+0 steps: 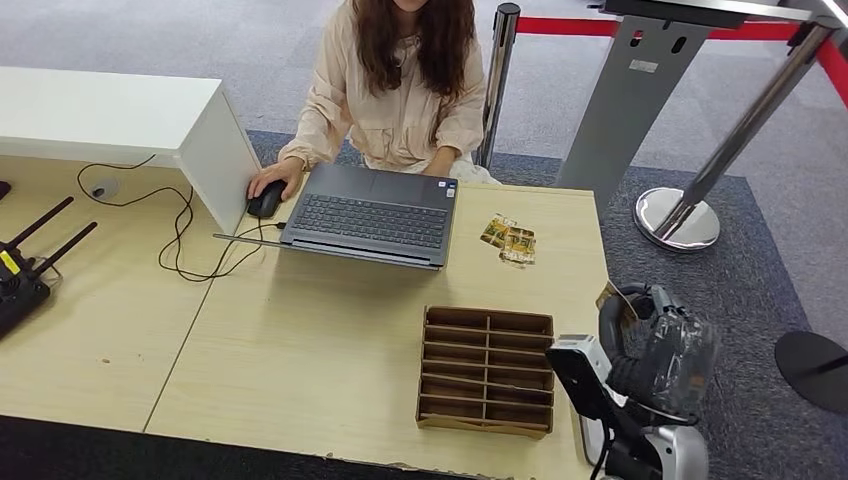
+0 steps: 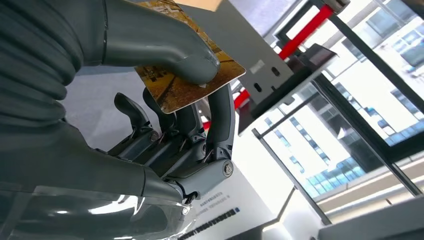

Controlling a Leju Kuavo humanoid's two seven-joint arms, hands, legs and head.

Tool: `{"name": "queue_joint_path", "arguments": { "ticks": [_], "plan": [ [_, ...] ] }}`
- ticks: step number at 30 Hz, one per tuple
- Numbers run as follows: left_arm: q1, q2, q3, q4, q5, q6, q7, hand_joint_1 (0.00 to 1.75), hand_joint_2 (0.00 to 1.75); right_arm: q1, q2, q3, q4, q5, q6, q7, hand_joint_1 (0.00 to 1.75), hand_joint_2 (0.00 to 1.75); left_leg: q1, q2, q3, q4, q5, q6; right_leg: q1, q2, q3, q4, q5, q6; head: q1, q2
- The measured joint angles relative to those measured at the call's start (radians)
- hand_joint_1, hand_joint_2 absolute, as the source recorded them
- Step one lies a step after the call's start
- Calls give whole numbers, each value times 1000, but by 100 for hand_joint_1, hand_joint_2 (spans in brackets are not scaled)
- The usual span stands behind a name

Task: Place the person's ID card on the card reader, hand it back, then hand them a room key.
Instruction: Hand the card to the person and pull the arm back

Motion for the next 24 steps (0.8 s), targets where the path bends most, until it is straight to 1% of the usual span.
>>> {"name": "queue_joint_path", "arguments": {
  "ticks": [5,8,11,16,20,24],
  "plan": [
    [0,8,-1,0,-15,-15,-12,0,0,-83,-28,52,-25,35,56,37,157,175,0,0,0,0,0,0,0,0,0,0,0,0,0,0],
    [-1,14,-4,0,-24,-24,-18,0,0,-136,-42,84,-27,41,101,45,162,175,0,0,0,0,0,0,0,0,0,0,0,0,0,0],
    [-2,20,-8,0,-33,-31,-27,0,0,-190,-54,115,-23,33,139,53,167,175,0,0,0,0,0,0,0,0,0,0,0,0,0,0],
    [-2,21,-11,0,-45,-24,-74,0,0,-296,-67,163,-2,0,188,62,169,175,0,0,0,0,0,0,0,0,0,0,0,0,0,0],
    [-3,21,-17,0,-52,-23,-85,0,0,-365,-68,197,27,-51,194,67,171,175,0,0,0,0,0,0,0,0,0,0,0,0,0,0],
    [-4,21,-24,0,-55,-25,-91,0,0,-425,-60,238,79,-87,182,53,173,175,0,0,0,0,0,0,0,0,0,0,0,0,0,0]
  ]
}}
